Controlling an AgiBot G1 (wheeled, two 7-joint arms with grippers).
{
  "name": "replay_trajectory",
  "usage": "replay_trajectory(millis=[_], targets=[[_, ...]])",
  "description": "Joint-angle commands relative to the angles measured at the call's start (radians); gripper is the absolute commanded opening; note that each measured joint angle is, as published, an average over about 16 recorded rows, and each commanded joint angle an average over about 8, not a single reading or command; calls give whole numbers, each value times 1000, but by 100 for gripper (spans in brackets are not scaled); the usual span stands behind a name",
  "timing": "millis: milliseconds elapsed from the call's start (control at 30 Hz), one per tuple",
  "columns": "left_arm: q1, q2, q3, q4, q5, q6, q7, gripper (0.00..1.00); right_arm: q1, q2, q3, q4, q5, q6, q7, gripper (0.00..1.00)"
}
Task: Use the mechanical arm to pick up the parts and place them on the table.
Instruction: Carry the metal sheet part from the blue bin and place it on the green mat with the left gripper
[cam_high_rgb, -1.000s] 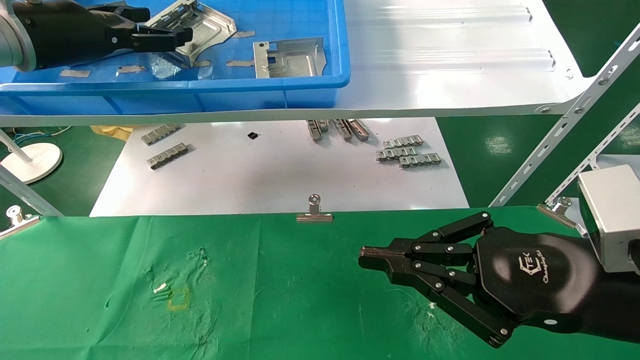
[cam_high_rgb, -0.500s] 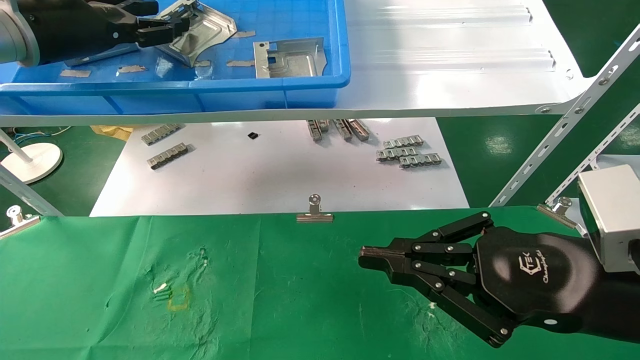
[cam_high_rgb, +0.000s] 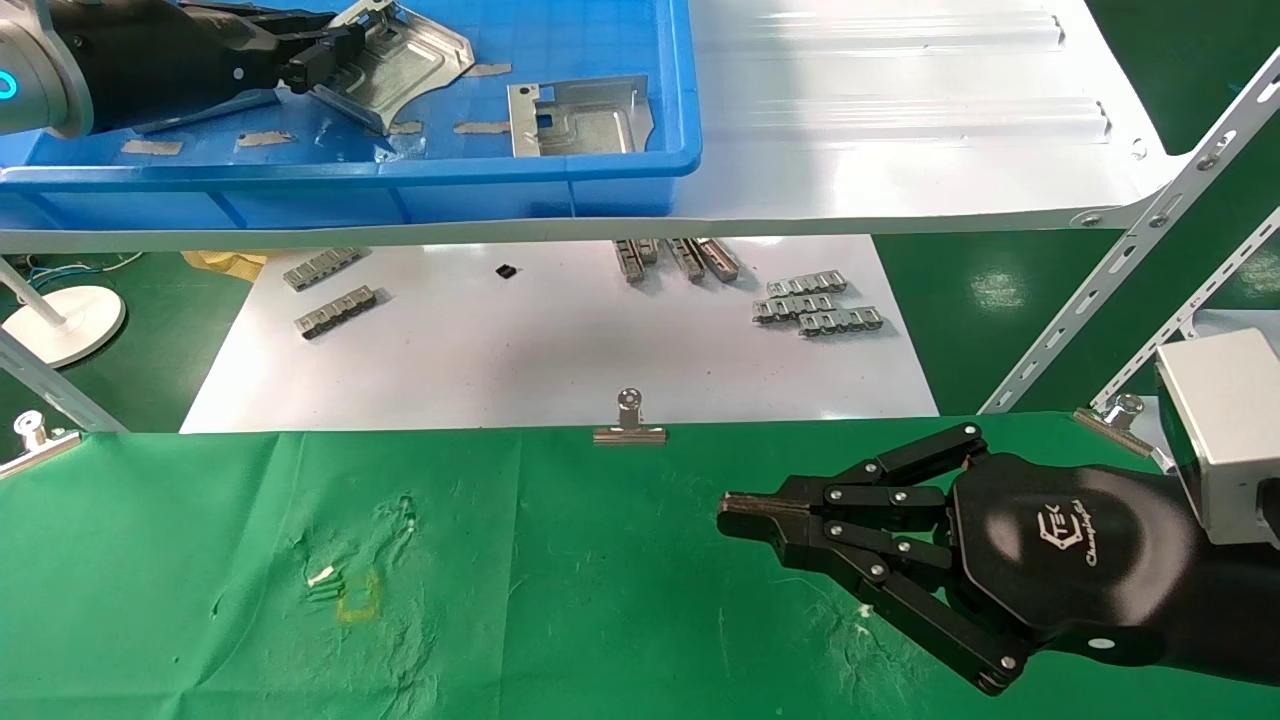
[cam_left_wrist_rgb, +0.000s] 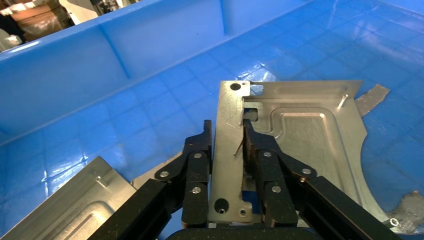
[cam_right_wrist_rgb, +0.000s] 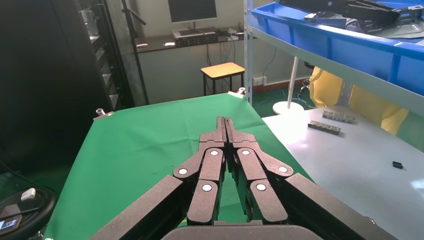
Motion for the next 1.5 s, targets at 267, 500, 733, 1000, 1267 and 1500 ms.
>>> replay_trajectory(millis=[267,500,733,1000,1267,1500], targets=[[-3,-3,-10,-5,-15,18,13,0,0,0,0,0,0,0,0,0],[-15,-17,-30,-31,-45,108,45,0,0,0,0,0,0,0,0,0],[-26,-51,-74,-59,-111,278,86,0,0,0,0,0,0,0,0,35],[-43,-96,-97,-72,-153,506,99,0,0,0,0,0,0,0,0,100],[-9,-162,-82,-152,-169,716,99,0,0,0,0,0,0,0,0,100],[175,-303,1,-484,-320,732,70,0,0,0,0,0,0,0,0,100]])
